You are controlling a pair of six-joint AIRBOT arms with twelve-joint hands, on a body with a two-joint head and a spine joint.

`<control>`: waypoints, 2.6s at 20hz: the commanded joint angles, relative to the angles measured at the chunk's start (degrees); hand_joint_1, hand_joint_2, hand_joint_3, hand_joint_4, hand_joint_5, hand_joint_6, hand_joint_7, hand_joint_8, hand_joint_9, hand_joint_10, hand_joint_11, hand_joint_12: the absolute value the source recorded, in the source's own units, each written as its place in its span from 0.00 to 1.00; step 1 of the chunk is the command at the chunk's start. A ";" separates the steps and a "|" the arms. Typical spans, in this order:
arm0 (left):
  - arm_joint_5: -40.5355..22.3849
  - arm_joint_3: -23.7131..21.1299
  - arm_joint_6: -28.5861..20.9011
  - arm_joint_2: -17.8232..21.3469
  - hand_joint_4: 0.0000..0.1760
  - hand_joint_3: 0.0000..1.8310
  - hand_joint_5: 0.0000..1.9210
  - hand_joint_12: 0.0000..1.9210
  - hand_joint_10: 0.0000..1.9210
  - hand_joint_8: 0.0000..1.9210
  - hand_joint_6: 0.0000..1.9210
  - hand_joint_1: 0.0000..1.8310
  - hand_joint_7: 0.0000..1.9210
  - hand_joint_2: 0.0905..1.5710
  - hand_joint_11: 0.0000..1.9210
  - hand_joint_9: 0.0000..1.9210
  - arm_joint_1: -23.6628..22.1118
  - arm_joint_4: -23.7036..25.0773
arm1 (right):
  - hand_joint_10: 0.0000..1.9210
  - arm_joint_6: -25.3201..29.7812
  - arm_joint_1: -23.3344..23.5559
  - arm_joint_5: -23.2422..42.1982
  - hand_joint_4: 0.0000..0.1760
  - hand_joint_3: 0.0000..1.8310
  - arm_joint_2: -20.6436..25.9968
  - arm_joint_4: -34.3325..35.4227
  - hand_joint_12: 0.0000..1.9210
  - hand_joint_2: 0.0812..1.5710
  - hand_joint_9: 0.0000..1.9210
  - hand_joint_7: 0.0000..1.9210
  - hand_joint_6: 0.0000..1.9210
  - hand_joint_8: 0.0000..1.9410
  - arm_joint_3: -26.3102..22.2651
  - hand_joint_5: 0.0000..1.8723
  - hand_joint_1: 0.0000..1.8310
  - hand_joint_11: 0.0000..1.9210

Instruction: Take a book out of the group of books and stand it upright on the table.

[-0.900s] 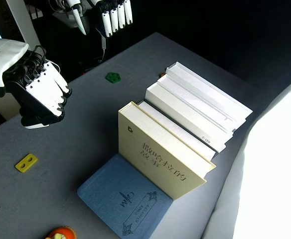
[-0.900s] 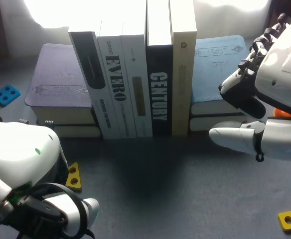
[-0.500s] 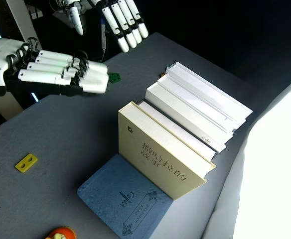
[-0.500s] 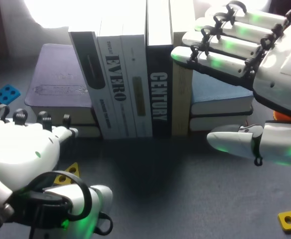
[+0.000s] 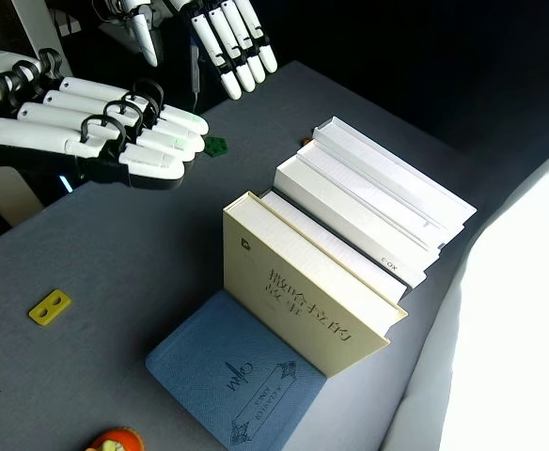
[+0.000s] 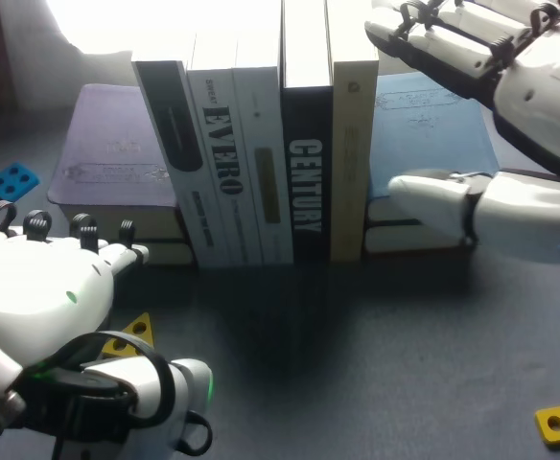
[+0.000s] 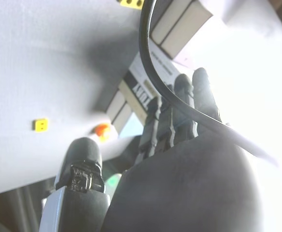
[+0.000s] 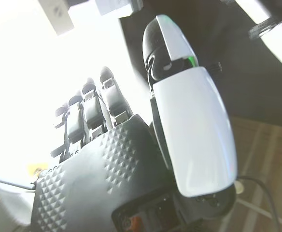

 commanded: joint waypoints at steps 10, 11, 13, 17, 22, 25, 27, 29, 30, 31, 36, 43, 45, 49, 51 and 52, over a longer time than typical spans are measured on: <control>0.65 0.01 0.15 0.02 0.00 0.00 0.02 0.04 0.00 0.00 0.00 0.03 0.02 0.86 0.00 0.01 -0.50 4.93 | 0.00 -5.08 -2.78 23.10 0.00 0.00 -13.36 -0.46 0.00 0.80 0.00 0.00 0.00 0.00 5.33 0.02 0.00 0.00; 0.65 0.02 0.15 0.02 0.00 0.00 0.02 0.04 0.00 0.00 0.00 0.03 0.01 0.86 0.00 0.00 -0.50 4.93 | 0.00 -5.99 -2.06 23.65 0.00 0.00 -14.55 1.71 0.00 0.80 0.00 0.00 0.00 0.00 6.14 0.02 0.00 0.00; 0.65 0.00 0.15 0.02 0.00 0.00 0.01 0.02 0.00 0.00 0.00 0.02 0.00 0.86 0.00 0.00 -0.50 4.93 | 0.00 -6.18 -1.34 24.27 0.00 0.00 -16.29 2.74 0.00 0.80 0.00 0.00 0.01 0.00 7.27 0.03 0.00 0.00; 0.65 -0.01 0.06 0.02 0.00 0.00 0.01 0.04 0.00 0.00 0.00 0.05 0.01 0.86 0.00 0.00 -0.50 4.91 | 0.00 -7.46 -1.36 26.27 0.00 0.00 -20.36 2.74 0.00 0.80 0.00 0.00 0.01 0.00 9.88 0.03 0.00 0.00; 0.65 -0.06 -0.04 0.02 0.00 0.00 0.02 0.04 0.00 0.00 0.00 0.04 0.01 0.86 0.00 0.00 -0.51 4.58 | 0.00 -7.42 -1.39 27.82 0.00 0.00 -24.24 3.18 0.00 0.79 0.00 0.01 0.02 0.00 13.43 0.07 0.00 0.00; 0.65 -0.06 -0.06 0.02 0.00 0.00 0.02 0.04 0.00 0.00 0.00 0.03 0.01 0.86 0.00 0.00 -0.51 4.58 | 0.00 -7.05 -1.68 27.80 0.00 0.00 -25.64 3.18 0.00 0.80 0.00 0.02 0.04 0.01 14.65 0.10 0.00 0.00; 0.65 -0.06 -0.09 0.02 0.00 0.00 0.01 0.03 0.00 0.00 0.00 0.02 0.01 0.86 0.00 0.00 -0.51 4.58 | 0.00 -7.04 -1.92 27.81 0.00 0.00 -26.38 3.18 0.00 0.79 0.00 0.03 0.05 0.01 15.12 0.13 0.00 0.00; 0.65 -0.06 -0.09 0.02 0.00 0.00 0.01 0.03 0.00 0.00 0.00 0.01 0.01 0.86 0.00 0.00 -0.51 4.58 | 0.00 -6.96 -2.11 27.83 0.00 0.00 -27.18 3.19 0.00 0.79 0.00 0.03 0.06 0.01 15.56 0.16 0.00 0.00; 0.65 -0.07 -0.09 0.02 0.00 0.00 0.02 0.02 0.00 0.00 0.00 0.02 0.01 0.86 0.00 0.00 -0.51 4.58 | 0.00 -6.96 -2.19 27.83 0.00 0.00 -27.55 3.19 0.00 0.80 0.00 0.05 0.07 0.02 15.81 0.19 0.00 0.00; 0.65 -0.07 -0.09 0.02 0.00 0.00 0.02 0.02 0.00 0.00 0.00 0.03 0.01 0.86 0.00 0.00 -0.51 4.58 | 0.00 -6.96 -2.39 27.83 0.00 0.00 -27.96 3.19 0.00 0.79 0.00 0.06 0.08 0.02 16.10 0.22 0.00 0.00; 0.65 -0.05 -0.12 0.02 0.00 0.00 0.01 0.01 0.00 0.00 0.00 0.01 0.01 0.86 0.00 0.00 -0.51 4.58 | 0.00 -6.97 -3.09 27.67 0.00 0.00 -28.41 3.19 0.00 0.79 0.00 0.05 0.09 0.01 16.27 0.26 0.00 0.00; 0.65 -0.04 -0.12 0.02 0.00 0.00 0.02 0.02 0.00 0.00 0.00 0.02 0.01 0.86 0.00 0.00 -0.50 4.57 | 0.00 -7.39 -3.49 27.50 0.00 0.00 -27.63 3.16 0.00 0.79 0.00 0.04 0.11 0.01 15.45 0.30 0.00 0.00; 0.65 -0.04 -0.12 0.02 0.00 0.00 0.01 0.03 0.00 0.00 0.00 0.01 0.01 0.85 0.00 0.00 -0.50 4.45 | 0.00 -7.38 -3.78 27.27 0.00 0.00 -27.02 2.68 0.00 0.80 0.00 0.05 0.11 0.01 14.57 0.32 0.00 0.00; 0.65 -0.04 -0.12 0.02 0.00 0.00 0.02 0.02 0.00 0.00 0.00 0.02 0.01 0.85 0.00 0.00 -0.51 4.43 | 0.00 -7.49 -5.22 27.15 0.00 0.00 -25.80 0.43 0.00 0.79 0.00 0.04 0.11 0.00 12.53 0.33 0.00 0.00; 0.65 -0.04 -0.12 0.02 0.00 0.00 0.01 0.01 0.00 0.00 0.00 0.02 0.01 0.85 0.01 0.00 -0.51 4.43 | 0.00 -7.81 -5.49 27.05 0.00 0.00 -25.03 0.38 0.00 0.80 0.00 0.04 0.11 0.00 11.21 0.33 0.00 0.00; 0.65 -0.04 -0.12 0.02 0.00 0.00 0.01 0.00 0.00 0.00 0.00 0.01 0.01 0.85 0.01 0.00 -0.51 4.43 | 0.00 -7.92 -5.57 27.02 0.00 0.00 -24.81 0.38 0.00 0.79 0.00 0.04 0.11 0.00 10.84 0.33 0.00 0.00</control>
